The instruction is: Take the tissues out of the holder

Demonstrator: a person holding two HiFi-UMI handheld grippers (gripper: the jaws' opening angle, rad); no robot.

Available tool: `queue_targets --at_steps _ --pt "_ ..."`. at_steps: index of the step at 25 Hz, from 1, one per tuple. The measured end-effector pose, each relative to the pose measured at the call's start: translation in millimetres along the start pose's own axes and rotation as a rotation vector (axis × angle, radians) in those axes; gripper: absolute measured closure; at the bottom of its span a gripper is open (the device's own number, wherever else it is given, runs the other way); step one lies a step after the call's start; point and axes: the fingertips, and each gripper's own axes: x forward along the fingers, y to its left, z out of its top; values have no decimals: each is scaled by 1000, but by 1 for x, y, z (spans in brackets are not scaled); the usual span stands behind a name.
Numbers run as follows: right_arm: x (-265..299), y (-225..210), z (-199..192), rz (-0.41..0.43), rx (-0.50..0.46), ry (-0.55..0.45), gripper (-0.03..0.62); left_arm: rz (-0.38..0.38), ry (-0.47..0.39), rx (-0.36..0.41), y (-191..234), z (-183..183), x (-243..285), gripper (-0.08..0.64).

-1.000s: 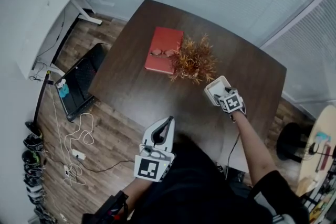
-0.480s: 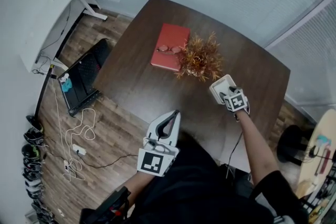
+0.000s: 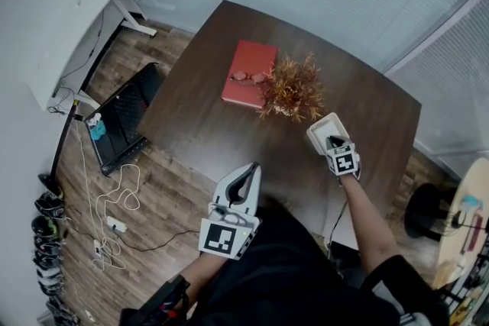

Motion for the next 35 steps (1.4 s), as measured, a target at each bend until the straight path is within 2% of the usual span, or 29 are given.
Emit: queue_targets --at_steps 2,15,35 --pt "-2 -1 0 -9 24 -13 572 -6 1 7 1 1 -2 563" --pt "-33 -9 10 -64 93 -69 578 -55 0 12 5 5 -16 563" --pt "-64 8 25 -156 111 -84 578 -105 -21 -17 27 11 -45 563"
